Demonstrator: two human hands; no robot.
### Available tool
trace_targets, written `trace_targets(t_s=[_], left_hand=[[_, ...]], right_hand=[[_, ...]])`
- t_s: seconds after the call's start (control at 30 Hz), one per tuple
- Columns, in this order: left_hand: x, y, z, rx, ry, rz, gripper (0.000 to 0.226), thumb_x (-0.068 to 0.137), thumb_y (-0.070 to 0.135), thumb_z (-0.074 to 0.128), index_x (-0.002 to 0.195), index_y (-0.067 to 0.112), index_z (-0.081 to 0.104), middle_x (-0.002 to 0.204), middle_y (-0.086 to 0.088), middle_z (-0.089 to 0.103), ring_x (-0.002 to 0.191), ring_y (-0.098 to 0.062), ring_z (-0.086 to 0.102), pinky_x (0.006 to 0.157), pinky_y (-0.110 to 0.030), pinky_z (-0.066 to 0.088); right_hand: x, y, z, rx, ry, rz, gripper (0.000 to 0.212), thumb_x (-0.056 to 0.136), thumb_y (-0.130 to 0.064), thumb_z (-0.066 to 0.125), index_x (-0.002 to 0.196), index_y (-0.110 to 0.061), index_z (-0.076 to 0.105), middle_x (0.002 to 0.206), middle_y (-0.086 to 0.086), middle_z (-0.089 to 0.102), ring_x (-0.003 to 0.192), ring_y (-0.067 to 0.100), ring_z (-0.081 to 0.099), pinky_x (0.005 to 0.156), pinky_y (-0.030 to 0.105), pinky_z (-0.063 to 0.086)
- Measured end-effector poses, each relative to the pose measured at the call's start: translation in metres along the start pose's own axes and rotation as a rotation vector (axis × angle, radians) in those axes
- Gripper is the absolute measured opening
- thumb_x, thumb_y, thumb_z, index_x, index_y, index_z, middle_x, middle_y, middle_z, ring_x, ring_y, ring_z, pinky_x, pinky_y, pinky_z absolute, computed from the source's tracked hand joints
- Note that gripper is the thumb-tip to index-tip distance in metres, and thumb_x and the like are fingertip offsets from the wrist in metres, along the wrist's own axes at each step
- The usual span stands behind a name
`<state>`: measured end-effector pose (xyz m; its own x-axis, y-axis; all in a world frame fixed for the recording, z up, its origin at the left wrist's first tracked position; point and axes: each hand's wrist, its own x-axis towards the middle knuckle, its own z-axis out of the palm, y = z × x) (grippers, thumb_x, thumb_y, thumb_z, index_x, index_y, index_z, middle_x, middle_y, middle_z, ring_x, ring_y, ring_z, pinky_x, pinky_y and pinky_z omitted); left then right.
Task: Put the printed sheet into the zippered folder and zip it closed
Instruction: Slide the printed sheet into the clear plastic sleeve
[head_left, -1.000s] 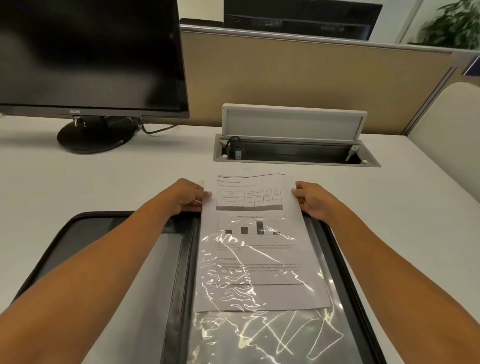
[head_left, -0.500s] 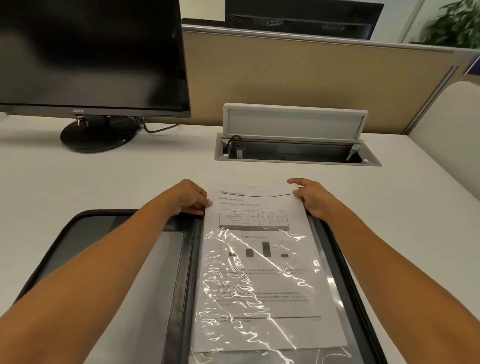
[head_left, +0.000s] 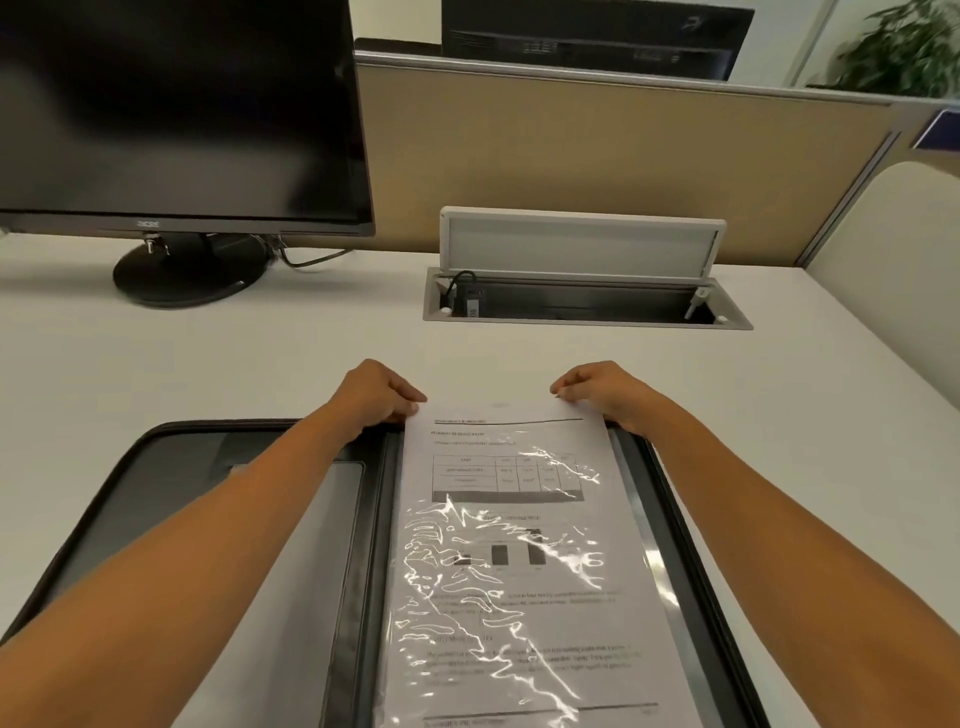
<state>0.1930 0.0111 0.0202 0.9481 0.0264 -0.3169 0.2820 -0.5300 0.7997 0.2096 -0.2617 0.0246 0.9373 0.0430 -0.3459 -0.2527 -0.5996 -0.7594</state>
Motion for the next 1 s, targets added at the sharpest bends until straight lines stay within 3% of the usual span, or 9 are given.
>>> trace_targets(t_s=[0.17,0.3,0.37,0.47,0.57,0.73,0.87,1.0], left_hand=[[-0.02,-0.005,0.017,0.257,0.193,0.19,0.032,0.082,0.015,0.065,0.113,0.01,0.062,0.12,-0.011,0.061,0.108,-0.023,0.054,0.089,-0.027,0.038],[-0.057,-0.013,0.047,0.361,0.277,0.395,0.051,0.084,0.035,0.062,0.128,0.014,0.049,0.139,-0.008,0.045,0.13,-0.023,0.035,0.108,-0.034,0.024],[-0.074,-0.02,0.064,0.468,0.263,0.405,0.072,0.081,0.051,0.056,0.139,0.015,0.033,0.15,-0.005,0.029,0.14,-0.02,0.018,0.114,-0.038,0.007],[-0.092,-0.032,0.083,0.613,0.204,0.329,0.1,0.075,0.072,0.041,0.145,0.013,0.002,0.156,-0.005,0.0,0.143,-0.019,-0.008,0.11,-0.043,-0.013],[-0.097,-0.037,0.091,0.668,0.172,0.248,0.11,0.071,0.08,0.033,0.144,0.01,-0.011,0.155,-0.007,-0.013,0.142,-0.021,-0.016,0.11,-0.044,-0.013],[-0.096,-0.037,0.093,0.705,0.207,0.231,0.114,0.068,0.083,0.028,0.143,0.008,-0.011,0.155,-0.009,-0.013,0.142,-0.022,-0.015,0.113,-0.046,-0.009],[-0.095,-0.036,0.096,0.709,0.216,0.235,0.114,0.067,0.084,0.026,0.144,0.008,-0.01,0.155,-0.008,-0.011,0.142,-0.021,-0.015,0.113,-0.048,-0.009],[-0.094,-0.036,0.098,0.731,0.221,0.221,0.115,0.066,0.085,0.026,0.144,0.008,-0.01,0.156,-0.008,-0.01,0.142,-0.022,-0.015,0.113,-0.048,-0.01]], right_hand=[[-0.005,-0.018,0.012,-0.322,-0.058,-0.204,0.016,0.084,-0.014,0.064,0.099,-0.01,0.066,0.106,0.008,0.064,0.087,0.015,0.054,0.076,0.023,0.04],[-0.007,-0.031,0.021,-0.442,-0.057,-0.269,0.023,0.085,-0.021,0.062,0.104,-0.009,0.065,0.111,0.01,0.065,0.089,0.015,0.053,0.08,0.022,0.041],[-0.008,-0.034,0.026,-0.485,-0.046,-0.284,0.027,0.086,-0.025,0.061,0.108,-0.009,0.064,0.113,0.011,0.064,0.089,0.016,0.052,0.081,0.023,0.041],[-0.011,-0.035,0.035,-0.518,-0.035,-0.276,0.032,0.088,-0.03,0.058,0.11,-0.008,0.063,0.113,0.012,0.065,0.087,0.018,0.053,0.08,0.026,0.042],[-0.016,-0.032,0.044,-0.505,-0.056,-0.249,0.035,0.089,-0.035,0.054,0.102,-0.005,0.066,0.106,0.014,0.068,0.082,0.021,0.056,0.074,0.026,0.041],[-0.029,-0.025,0.056,-0.483,-0.005,-0.254,0.05,0.09,-0.048,0.046,0.086,-0.002,0.068,0.088,0.016,0.069,0.07,0.02,0.054,0.068,0.028,0.041],[-0.039,-0.022,0.059,-0.49,-0.01,-0.256,0.054,0.09,-0.052,0.042,0.085,-0.004,0.067,0.077,0.004,0.062,0.064,0.014,0.051,0.068,0.028,0.041],[-0.046,-0.022,0.06,-0.47,-0.072,-0.228,0.052,0.089,-0.051,0.044,0.078,-0.005,0.065,0.065,-0.002,0.056,0.058,0.011,0.048,0.058,0.021,0.036]])
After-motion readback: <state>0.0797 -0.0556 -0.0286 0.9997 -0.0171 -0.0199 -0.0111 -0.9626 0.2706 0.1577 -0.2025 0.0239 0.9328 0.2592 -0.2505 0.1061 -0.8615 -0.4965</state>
